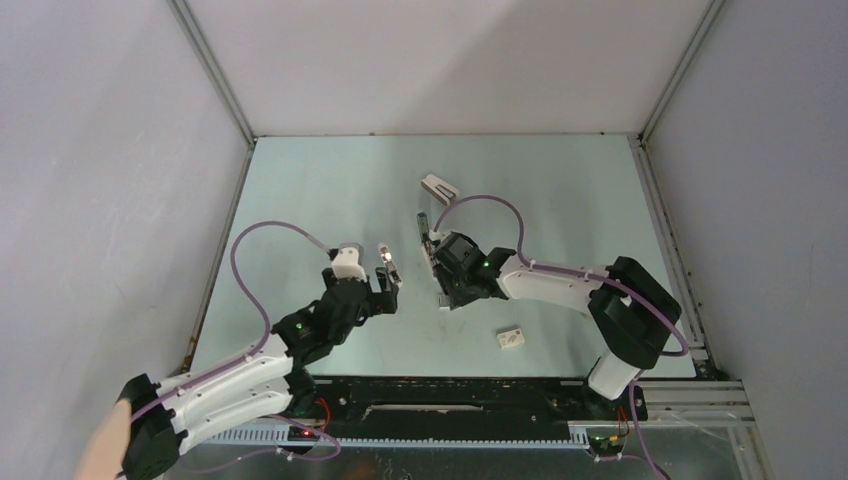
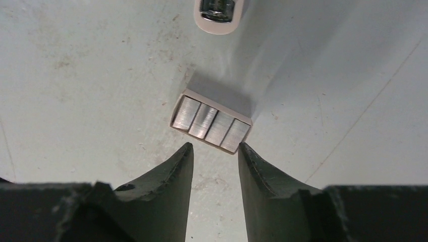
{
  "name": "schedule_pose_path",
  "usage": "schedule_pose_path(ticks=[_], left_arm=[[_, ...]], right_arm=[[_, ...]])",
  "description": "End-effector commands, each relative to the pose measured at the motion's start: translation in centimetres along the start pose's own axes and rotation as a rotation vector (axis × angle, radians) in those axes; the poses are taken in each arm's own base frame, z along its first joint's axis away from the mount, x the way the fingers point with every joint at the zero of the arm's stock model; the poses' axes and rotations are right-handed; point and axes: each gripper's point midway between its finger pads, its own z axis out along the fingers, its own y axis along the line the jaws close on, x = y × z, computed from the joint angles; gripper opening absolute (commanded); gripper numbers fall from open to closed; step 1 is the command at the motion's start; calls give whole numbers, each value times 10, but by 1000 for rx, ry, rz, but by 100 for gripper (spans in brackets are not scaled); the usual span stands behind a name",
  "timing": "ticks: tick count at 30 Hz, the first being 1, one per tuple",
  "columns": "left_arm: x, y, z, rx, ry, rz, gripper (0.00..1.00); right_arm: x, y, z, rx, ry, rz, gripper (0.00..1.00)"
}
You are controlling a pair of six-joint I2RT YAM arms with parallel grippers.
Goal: Load the staples into the stapler
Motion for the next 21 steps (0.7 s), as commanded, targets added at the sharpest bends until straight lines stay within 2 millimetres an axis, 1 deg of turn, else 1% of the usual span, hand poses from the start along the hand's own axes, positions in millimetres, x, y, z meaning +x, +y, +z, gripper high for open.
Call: schedule_pose_path(ticks=[1, 5, 6, 10, 12, 17, 21], left_arm=[[-6, -20, 2, 85, 1, 27, 96], [-1, -34, 5, 128, 55, 30, 95], [4, -40, 7, 147, 81, 27, 94], [12, -62, 13, 208, 146, 17, 88], [15, -70, 15, 221, 176, 34, 87], [27, -88, 19, 250, 243, 134, 86], [38, -103, 27, 282, 284, 296, 86]], right_arm=[[-22, -11, -16, 58, -65, -21, 41], [-21, -22, -20, 48, -62, 26, 41], [-21, -23, -20, 29, -63, 48, 40], [-16, -20, -19, -59, -57, 100, 40], [-12, -18, -19, -102, -59, 106, 40], [-11, -30, -20, -130, -77, 153, 41], [-13, -39, -29, -133, -117, 160, 42]])
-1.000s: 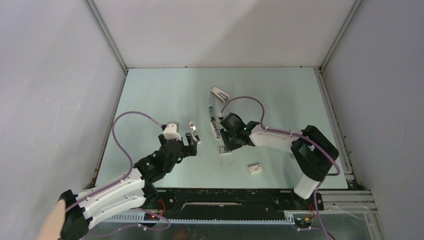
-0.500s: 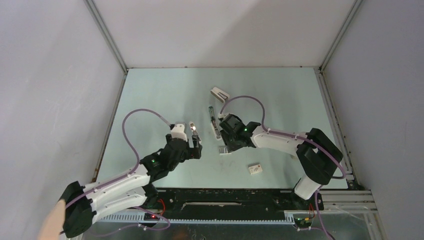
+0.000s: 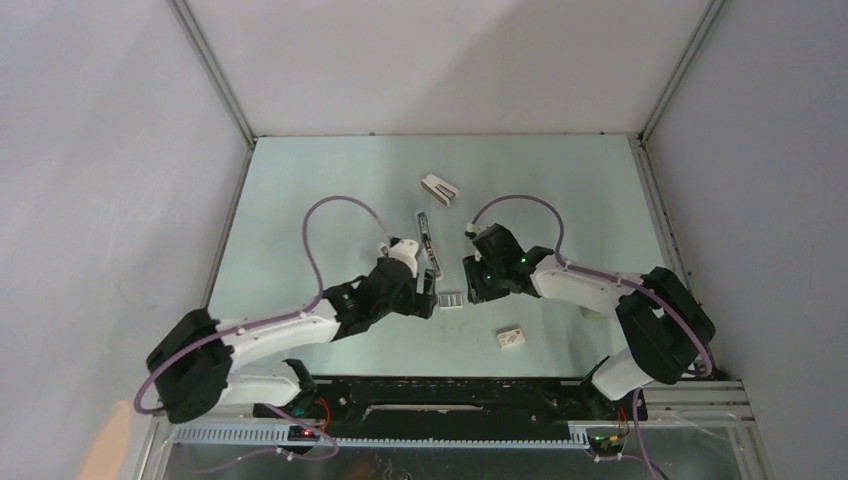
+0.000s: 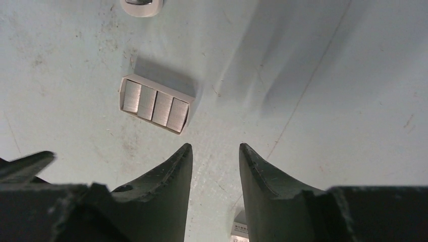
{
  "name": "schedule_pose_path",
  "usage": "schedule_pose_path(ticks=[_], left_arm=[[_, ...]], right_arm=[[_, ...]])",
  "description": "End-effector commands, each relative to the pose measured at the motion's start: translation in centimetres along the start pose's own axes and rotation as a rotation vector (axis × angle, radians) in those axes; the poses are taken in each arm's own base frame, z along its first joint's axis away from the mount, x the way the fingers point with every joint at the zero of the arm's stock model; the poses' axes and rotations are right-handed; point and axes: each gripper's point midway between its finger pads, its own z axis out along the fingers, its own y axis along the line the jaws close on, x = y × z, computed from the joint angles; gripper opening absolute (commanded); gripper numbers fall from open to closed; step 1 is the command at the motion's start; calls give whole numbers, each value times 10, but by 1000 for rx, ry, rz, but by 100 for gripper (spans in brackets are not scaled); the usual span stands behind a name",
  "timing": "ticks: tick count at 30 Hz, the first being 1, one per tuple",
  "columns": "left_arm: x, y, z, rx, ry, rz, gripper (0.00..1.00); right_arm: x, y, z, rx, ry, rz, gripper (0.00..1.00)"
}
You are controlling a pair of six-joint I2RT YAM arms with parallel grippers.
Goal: Load the staples into the stapler
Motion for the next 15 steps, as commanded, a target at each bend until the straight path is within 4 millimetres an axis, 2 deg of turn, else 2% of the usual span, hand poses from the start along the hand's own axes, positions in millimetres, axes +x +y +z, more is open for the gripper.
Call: schedule_pose_path(ticks=[1, 9, 15], left_arm=[[-6, -26, 12, 70, 34, 198, 87], [2, -54, 50, 173, 114, 354, 84], [5, -51, 62, 156, 166, 448, 75]], right_arm=[[-25, 6, -20, -76, -124, 6, 43], [-24, -7, -34, -65, -197, -6, 52], [-23, -17, -33, -37, -210, 5, 53]])
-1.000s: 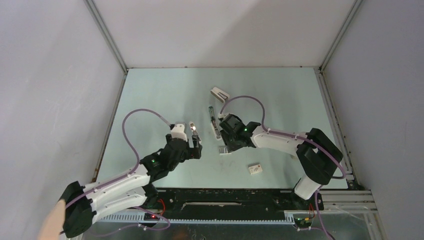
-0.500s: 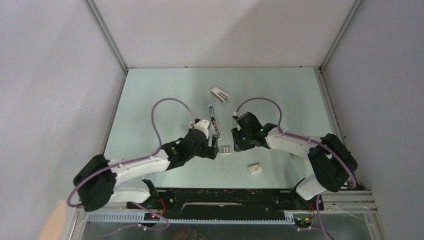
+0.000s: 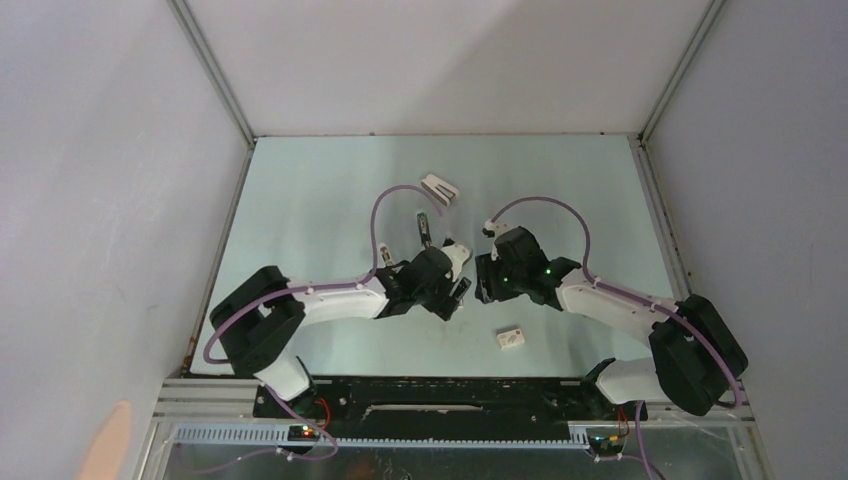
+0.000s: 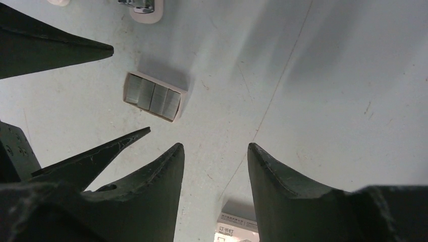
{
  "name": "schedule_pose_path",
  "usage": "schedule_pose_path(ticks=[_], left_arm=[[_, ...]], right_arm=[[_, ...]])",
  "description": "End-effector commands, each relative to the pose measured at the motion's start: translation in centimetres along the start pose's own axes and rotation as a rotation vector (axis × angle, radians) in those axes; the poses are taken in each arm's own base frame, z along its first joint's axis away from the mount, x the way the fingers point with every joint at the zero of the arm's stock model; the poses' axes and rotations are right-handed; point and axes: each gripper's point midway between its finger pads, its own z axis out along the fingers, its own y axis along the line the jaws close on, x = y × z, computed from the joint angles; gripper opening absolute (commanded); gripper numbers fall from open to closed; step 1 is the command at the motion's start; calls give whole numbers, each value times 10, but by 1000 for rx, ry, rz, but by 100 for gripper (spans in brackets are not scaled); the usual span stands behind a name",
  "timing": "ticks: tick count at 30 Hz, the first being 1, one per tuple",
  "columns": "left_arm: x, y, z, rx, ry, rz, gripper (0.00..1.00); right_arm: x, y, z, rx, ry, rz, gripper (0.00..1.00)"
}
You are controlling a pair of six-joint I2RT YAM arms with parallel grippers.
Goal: Load the staples into the stapler
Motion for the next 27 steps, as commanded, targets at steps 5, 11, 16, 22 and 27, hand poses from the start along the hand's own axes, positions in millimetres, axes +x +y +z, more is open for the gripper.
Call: schedule_pose_path(ticks=[5, 11, 16, 22, 27], left_arm=[[-19, -5, 9, 26, 11, 142, 66], [-10, -15, 14, 58, 59, 136, 60], [-3, -31, 9, 115, 86, 111, 59], [0, -50, -12, 167, 73, 69, 58], [-4, -59, -27, 218, 17, -9, 57]], right_arm=[[-18, -13, -5, 28, -86, 14, 53], [-19, -24, -6, 24, -99, 63, 53], [-18, -25, -5, 20, -93, 68, 53], [-18, -22, -5, 2, -91, 65, 53], [-16, -11, -2, -54, -74, 56, 53]])
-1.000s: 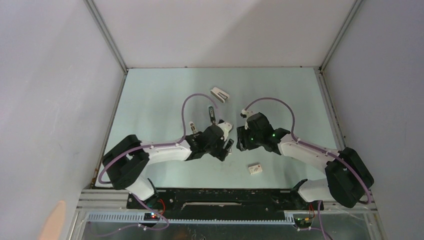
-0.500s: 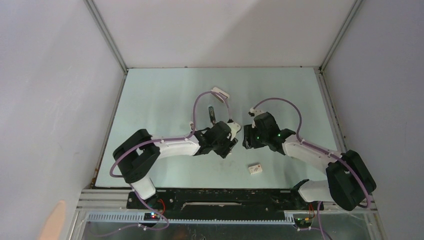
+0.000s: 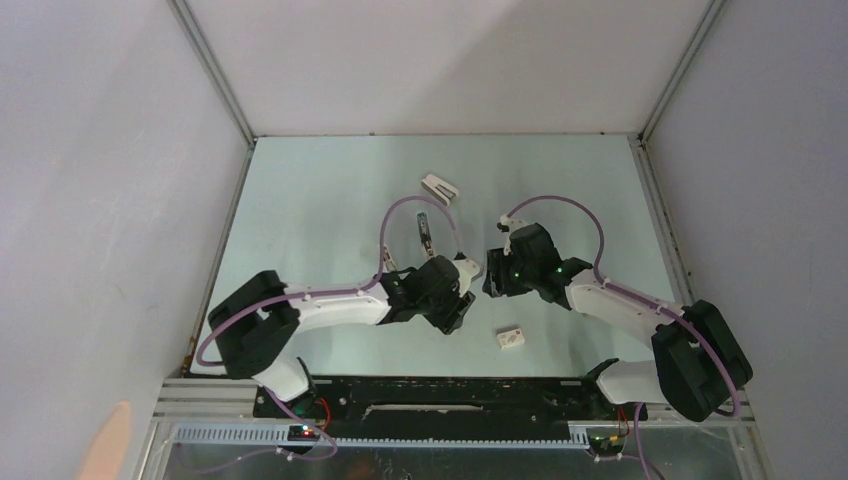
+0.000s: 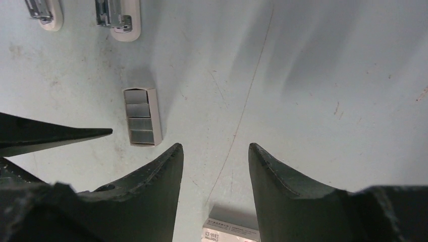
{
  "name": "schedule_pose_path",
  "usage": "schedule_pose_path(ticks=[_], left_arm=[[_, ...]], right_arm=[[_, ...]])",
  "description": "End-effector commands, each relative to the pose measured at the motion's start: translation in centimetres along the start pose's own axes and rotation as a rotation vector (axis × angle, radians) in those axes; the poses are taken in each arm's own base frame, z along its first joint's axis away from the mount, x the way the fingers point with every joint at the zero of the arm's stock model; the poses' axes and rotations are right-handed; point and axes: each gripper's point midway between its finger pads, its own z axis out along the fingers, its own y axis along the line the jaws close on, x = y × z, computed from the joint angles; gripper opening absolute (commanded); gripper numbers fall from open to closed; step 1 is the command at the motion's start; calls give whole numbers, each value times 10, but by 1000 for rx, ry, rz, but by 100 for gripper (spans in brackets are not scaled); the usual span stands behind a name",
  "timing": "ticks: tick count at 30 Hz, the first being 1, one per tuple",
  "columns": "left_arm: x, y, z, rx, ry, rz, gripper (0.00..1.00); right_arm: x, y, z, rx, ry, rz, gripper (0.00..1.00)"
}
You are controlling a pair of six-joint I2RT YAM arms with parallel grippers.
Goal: Load the staples into the stapler
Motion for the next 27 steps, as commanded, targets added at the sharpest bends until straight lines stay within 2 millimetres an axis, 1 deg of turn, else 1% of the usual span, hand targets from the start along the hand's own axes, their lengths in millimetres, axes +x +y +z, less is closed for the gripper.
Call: schedule_pose_path(ticks=[1, 3, 5, 8, 10, 11, 13, 16, 18, 20, 22, 25, 27], left_arm=[[-22, -16, -21, 64, -112, -97, 58], [-24, -5, -25, 0, -134, -137, 59], [-26, 11, -29, -96, -158, -182, 59], [-25, 30, -36, -208, -190, -266, 60], [-26, 37, -43, -241, -226, -317, 60], [-25, 40, -46, -254, -246, -347, 60], [-24, 50, -55, -293, -295, -410, 60], [-17, 65, -68, -336, -357, -519, 60], [-11, 73, -76, -350, -404, -580, 61], [-4, 80, -81, -357, -441, -626, 62], [-2, 83, -88, -351, -478, -655, 63], [3, 86, -92, -356, -496, -664, 63], [4, 87, -94, -360, -502, -666, 64]], right_arm=[[-9, 18, 0, -82, -31, -23, 53], [-7, 22, 1, -89, -27, -39, 53], [-6, 27, 1, -81, -24, -67, 53], [-4, 36, 4, -45, -3, -119, 53], [-2, 42, 7, -15, 14, -157, 53], [-5, 45, 8, 7, 11, -175, 53], [-3, 52, 11, 34, 21, -209, 53], [-3, 61, 14, 67, 31, -243, 50], [-3, 70, 17, 68, 39, -265, 48], [0, 75, 20, 89, 56, -282, 45], [3, 75, 26, 116, 79, -286, 41], [7, 77, 32, 131, 108, -294, 36], [10, 81, 35, 132, 121, -303, 34]])
